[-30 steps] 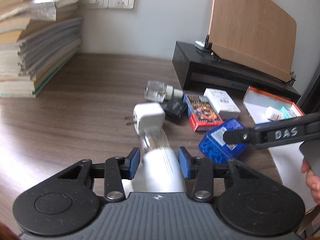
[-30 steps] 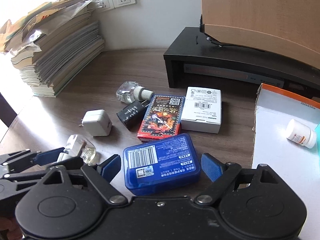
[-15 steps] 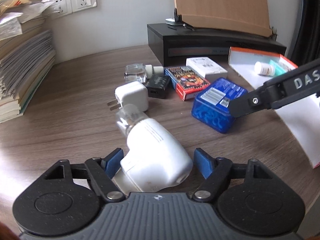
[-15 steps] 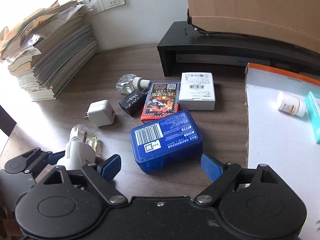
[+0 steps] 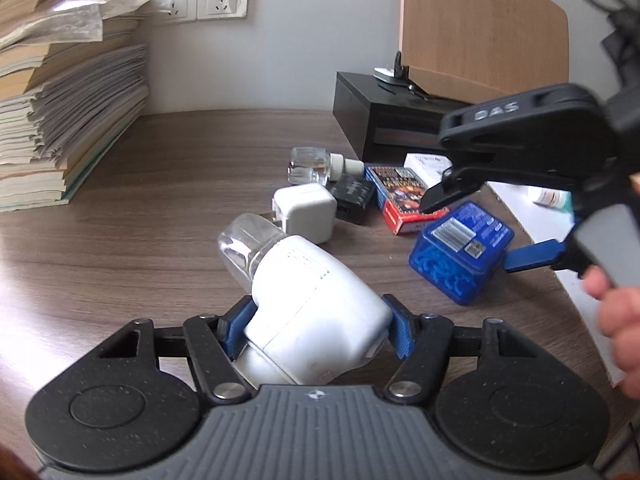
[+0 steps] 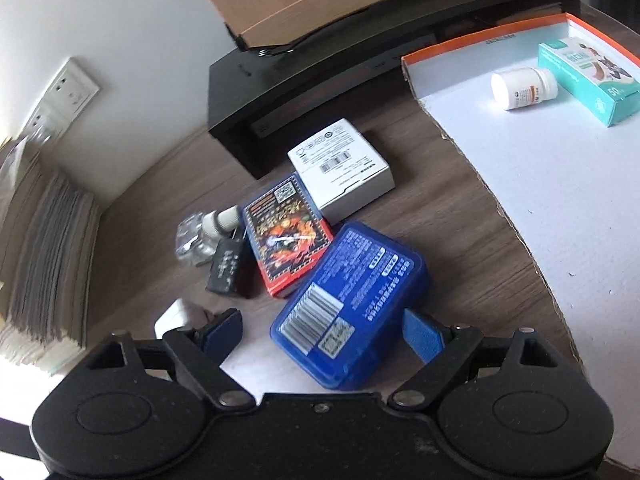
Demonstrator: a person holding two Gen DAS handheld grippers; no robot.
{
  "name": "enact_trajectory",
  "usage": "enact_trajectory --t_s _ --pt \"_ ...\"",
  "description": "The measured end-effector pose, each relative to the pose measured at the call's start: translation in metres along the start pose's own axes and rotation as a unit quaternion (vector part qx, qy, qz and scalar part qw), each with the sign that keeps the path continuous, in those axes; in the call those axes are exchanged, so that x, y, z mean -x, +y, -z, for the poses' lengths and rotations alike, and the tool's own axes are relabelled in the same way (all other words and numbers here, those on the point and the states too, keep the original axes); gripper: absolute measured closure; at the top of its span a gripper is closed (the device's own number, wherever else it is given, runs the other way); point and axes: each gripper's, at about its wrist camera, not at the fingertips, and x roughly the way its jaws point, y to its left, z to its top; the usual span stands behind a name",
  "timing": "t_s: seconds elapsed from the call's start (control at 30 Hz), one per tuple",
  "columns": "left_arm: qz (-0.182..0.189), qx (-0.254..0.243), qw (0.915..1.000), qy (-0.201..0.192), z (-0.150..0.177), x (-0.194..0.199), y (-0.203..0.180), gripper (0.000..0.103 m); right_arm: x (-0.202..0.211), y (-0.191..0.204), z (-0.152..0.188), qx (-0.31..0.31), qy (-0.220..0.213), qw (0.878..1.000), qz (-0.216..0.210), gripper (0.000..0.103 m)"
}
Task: Organize rigid objects
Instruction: 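Grasp the blue plastic box with the right tool, then carry the diffuser with the left tool while the right tool carries the blue box toward the tray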
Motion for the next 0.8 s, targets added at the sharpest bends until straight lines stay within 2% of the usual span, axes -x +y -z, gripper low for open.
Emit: enact_trajectory --t_s 0.07,0.13,0.33,0.47,0.57,0.8 --pt "0.004 0.009 0.9999 -0.005 -0.002 0.005 0.004 0.035 -0.013 0.003 -0.003 0.006 0.017 0.999 0.030 0.001" --pt "0.004 0.014 0.9999 -0.008 -0.005 0.008 0.006 0.035 -0.016 0.004 -0.002 0.046 0.014 0.998 0.043 0.003" --pt "0.020 0.028 0.9993 -0.016 -0.008 0.014 0.012 0.035 -0.004 -0.013 0.008 0.139 -0.004 0.990 0.038 0.029" --pt "0.034 0.038 0.9985 -0.017 -0.010 0.015 0.011 0.035 0.014 -0.027 0.016 0.181 -0.034 0.982 0.033 0.030" --pt "0.046 0.042 0.9979 -0.017 -0.012 0.014 0.008 0.035 0.034 -0.029 0.022 0.219 -0.070 0.972 0.038 0.030" --pt "0.066 0.041 0.9968 -0.020 -0.021 0.020 -0.019 0.035 0.076 -0.042 0.016 0.232 -0.108 0.966 0.025 0.030"
